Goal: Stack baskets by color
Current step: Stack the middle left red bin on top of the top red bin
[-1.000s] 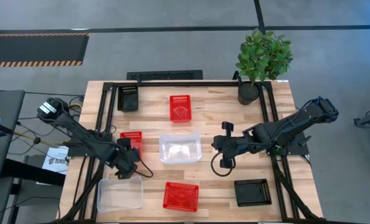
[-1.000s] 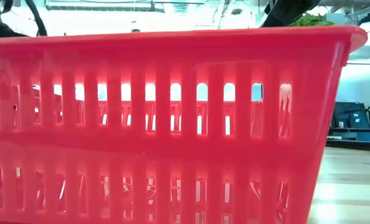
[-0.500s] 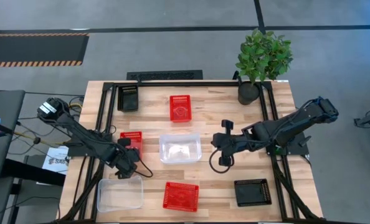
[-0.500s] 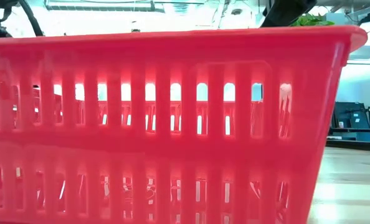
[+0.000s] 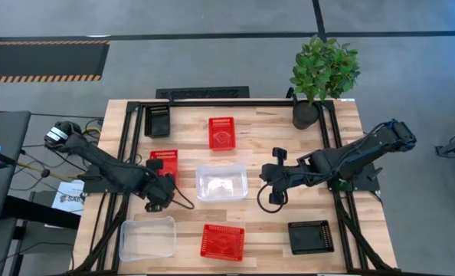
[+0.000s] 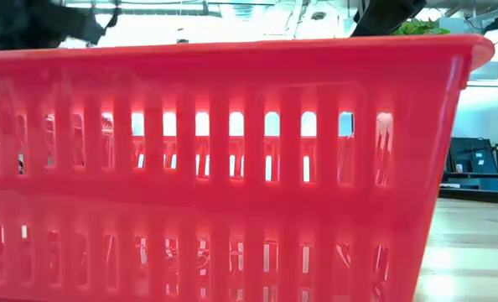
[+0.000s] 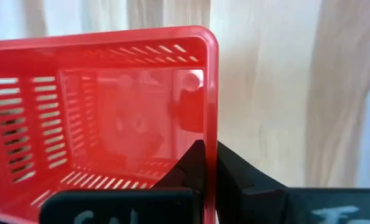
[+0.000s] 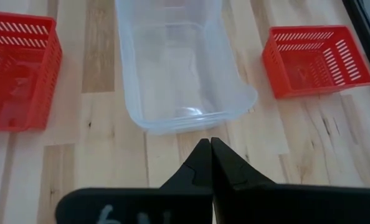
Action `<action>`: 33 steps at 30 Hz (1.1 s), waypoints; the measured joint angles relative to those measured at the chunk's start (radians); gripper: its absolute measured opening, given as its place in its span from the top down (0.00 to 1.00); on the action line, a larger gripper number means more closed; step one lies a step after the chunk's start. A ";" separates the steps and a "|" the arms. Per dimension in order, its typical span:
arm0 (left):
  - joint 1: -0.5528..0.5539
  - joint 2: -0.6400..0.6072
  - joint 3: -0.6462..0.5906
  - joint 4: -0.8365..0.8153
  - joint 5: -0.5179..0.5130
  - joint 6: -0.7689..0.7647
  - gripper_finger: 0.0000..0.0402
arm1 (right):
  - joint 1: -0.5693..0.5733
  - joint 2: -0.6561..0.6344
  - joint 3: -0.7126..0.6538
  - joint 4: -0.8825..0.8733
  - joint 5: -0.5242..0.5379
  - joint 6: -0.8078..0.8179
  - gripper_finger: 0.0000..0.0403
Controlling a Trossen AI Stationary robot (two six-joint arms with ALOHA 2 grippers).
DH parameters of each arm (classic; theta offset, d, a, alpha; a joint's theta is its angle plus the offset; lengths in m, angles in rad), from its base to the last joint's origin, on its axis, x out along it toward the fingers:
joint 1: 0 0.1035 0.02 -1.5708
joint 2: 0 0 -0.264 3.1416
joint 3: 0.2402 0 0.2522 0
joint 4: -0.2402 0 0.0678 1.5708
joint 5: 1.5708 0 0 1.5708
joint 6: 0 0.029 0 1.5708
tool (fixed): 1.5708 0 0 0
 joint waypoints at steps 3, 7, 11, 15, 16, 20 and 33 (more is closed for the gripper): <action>0.042 0.000 0.112 -0.043 -0.012 0.065 1.00 | 0.000 0.000 0.000 0.000 0.000 0.000 0.98; 0.114 0.000 0.247 -0.060 -0.078 0.189 1.00 | 0.000 0.000 0.000 0.000 0.000 -0.010 0.98; 0.214 0.005 0.335 -0.034 -0.093 0.323 1.00 | 0.000 0.000 0.000 0.000 0.000 -0.021 0.98; 0.337 0.017 0.346 0.092 -0.059 0.489 1.00 | 0.000 0.000 0.000 -0.002 0.000 -0.034 0.98; 0.371 0.026 0.347 0.136 -0.046 0.531 1.00 | 0.000 0.000 0.000 -0.002 0.000 -0.037 0.98; 0.488 0.083 0.347 0.286 0.006 0.657 1.00 | -0.004 0.001 0.000 -0.007 0.000 -0.053 0.98; 0.673 0.425 0.449 0.498 0.060 0.748 1.00 | -0.079 -0.180 -0.250 0.206 -0.151 -0.202 0.99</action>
